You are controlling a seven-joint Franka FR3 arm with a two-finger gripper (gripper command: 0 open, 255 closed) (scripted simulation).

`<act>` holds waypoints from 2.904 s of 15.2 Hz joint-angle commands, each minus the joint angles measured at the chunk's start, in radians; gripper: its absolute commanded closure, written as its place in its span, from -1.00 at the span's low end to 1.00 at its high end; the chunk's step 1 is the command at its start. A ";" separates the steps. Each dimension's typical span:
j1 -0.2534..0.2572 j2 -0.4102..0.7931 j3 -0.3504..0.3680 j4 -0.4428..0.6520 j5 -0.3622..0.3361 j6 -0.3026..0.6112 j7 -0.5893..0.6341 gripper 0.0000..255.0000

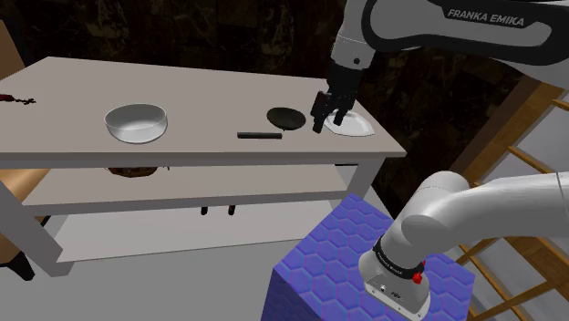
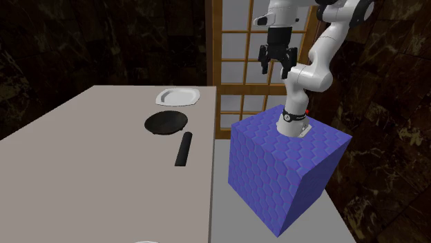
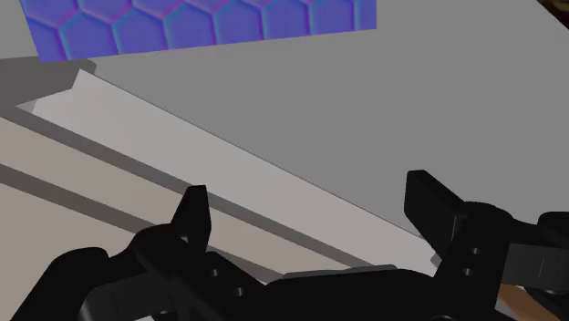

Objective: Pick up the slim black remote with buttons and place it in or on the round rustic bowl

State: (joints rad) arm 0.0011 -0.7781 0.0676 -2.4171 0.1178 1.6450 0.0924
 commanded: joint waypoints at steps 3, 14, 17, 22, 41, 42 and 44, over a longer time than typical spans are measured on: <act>0.002 0.052 -0.036 -0.001 -0.026 0.046 -0.082 -1.00; 0.029 0.431 -0.200 0.121 -0.096 0.272 -0.510 -1.00; 0.037 0.551 -0.230 0.189 -0.091 0.316 -0.623 -1.00; 0.043 0.757 -0.257 0.333 -0.063 0.363 -0.804 -1.00; 0.006 1.272 -0.212 0.755 0.002 0.430 -1.147 -1.00; 0.006 1.275 -0.212 0.751 0.003 0.437 -1.147 -1.00; 0.006 1.275 -0.212 0.752 0.003 0.437 -1.147 -1.00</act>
State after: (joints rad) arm 0.0070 0.4971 -0.1447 -1.6629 0.1202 2.0784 -1.0550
